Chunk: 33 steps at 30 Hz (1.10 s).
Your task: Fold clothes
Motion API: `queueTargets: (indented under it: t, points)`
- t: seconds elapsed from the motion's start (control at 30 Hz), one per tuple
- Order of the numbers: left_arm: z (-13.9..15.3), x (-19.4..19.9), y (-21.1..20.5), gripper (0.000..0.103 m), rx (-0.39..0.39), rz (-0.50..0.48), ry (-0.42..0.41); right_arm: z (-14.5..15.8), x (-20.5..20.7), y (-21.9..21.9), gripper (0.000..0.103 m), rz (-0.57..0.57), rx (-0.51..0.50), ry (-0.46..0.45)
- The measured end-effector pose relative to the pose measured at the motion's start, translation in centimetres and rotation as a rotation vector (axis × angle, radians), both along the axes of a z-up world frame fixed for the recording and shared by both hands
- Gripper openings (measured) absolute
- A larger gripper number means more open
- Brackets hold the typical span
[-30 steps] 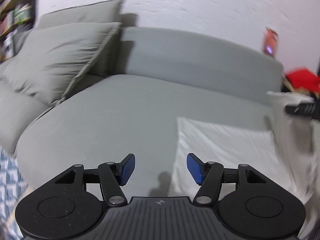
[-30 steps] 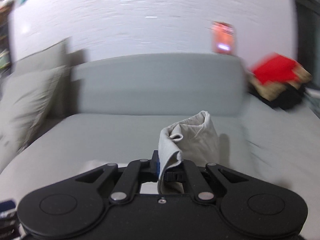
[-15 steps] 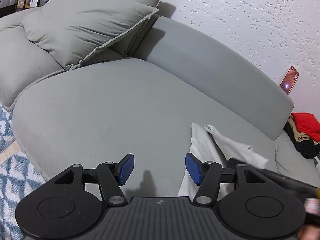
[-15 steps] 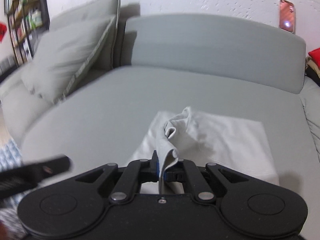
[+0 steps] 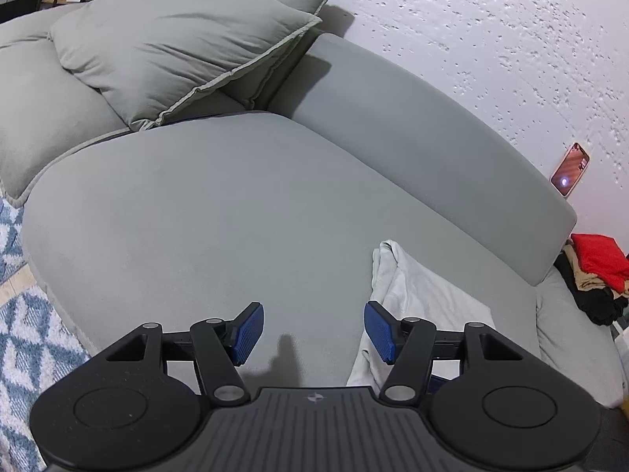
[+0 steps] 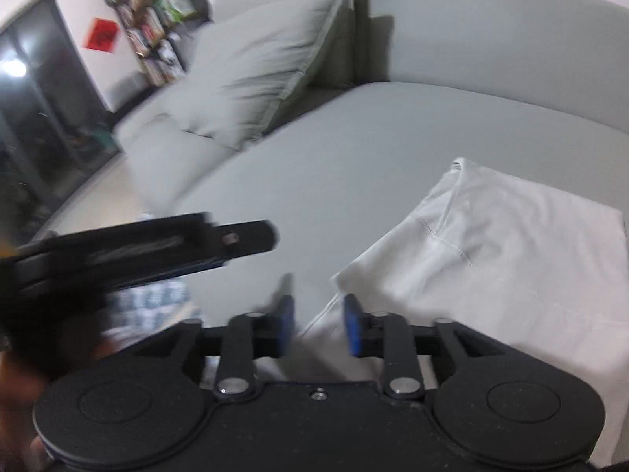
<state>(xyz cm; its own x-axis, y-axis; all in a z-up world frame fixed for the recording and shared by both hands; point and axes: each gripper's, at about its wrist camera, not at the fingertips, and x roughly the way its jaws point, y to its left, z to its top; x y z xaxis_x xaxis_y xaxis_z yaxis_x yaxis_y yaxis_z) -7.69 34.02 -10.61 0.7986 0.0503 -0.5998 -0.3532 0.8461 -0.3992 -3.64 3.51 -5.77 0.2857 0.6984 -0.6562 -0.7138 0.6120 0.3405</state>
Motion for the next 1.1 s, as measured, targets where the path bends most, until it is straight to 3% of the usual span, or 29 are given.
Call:
queueTargets:
  t: [0.1, 0.17, 0.23, 0.27, 0.33, 0.43, 0.53, 0.57, 0.6, 0.7, 0.77, 0.83, 0.9, 0.97, 1.1]
  points:
    - [0.2, 0.4, -0.9, 0.057, 0.024, -0.036, -0.006, 1.1, 0.6, -5.7, 0.041, -0.141, 0.033, -0.017]
    - [0.4, 0.7, -1.7, 0.057, 0.045, -0.072, -0.017, 1.8, 1.0, -9.5, 0.050, -0.238, 0.054, -0.029]
    - [0.6, 1.1, -2.7, 0.059, 0.071, -0.118, -0.034, 2.4, 1.4, -13.4, 0.048, -0.336, 0.075, -0.041]
    - [0.6, 1.8, -3.7, 0.059, 0.103, -0.153, -0.035, 2.0, 1.6, -13.8, 0.030, -0.349, 0.067, -0.043]
    - [0.7, 3.2, -5.8, 0.051, 0.175, -0.225, -0.030, 1.0, 1.8, -14.3, 0.007, -0.364, 0.047, -0.043]
    - [-0.6, 6.4, -9.7, 0.028, 0.348, -0.285, 0.072, -0.6, 2.2, -14.9, 0.007, -0.387, 0.016, -0.044]
    - [-3.0, 8.9, -12.9, 0.019, 0.543, -0.301, 0.252, -2.0, 2.0, -12.4, 0.008, -0.314, -0.038, -0.106]
    - [-3.8, 8.9, -13.5, 0.019, 0.586, -0.318, 0.307, -2.7, 1.8, -11.6, 0.009, -0.274, -0.104, -0.113]
    - [-3.9, 8.3, -13.9, 0.018, 0.619, -0.343, 0.329, -3.4, 1.6, -10.9, 0.009, -0.233, -0.177, -0.117]
    - [-3.8, 6.0, -15.1, 0.011, 0.712, -0.426, 0.372, -2.5, 1.5, -12.5, 0.008, -0.233, -0.148, -0.121]
    - [-3.3, 4.6, -14.8, 0.011, 0.708, -0.451, 0.362, -1.8, 1.5, -13.6, 0.009, -0.237, -0.121, -0.123]
    - [-2.2, 3.9, -13.6, 0.018, 0.636, -0.439, 0.335, -1.1, 1.4, -14.8, 0.009, -0.241, -0.094, -0.126]
    - [-0.4, 2.5, -12.4, 0.026, 0.547, -0.407, 0.257, -0.4, 1.4, -16.0, 0.011, -0.245, -0.067, -0.128]
    - [1.1, 1.9, -11.8, 0.036, 0.503, -0.377, 0.159, 0.3, 1.3, -17.1, 0.022, -0.249, -0.040, -0.131]
    - [2.9, 3.6, -12.2, 0.036, 0.520, -0.324, 0.029, 0.3, 4.4, -17.9, 0.023, -0.351, 0.058, -0.117]
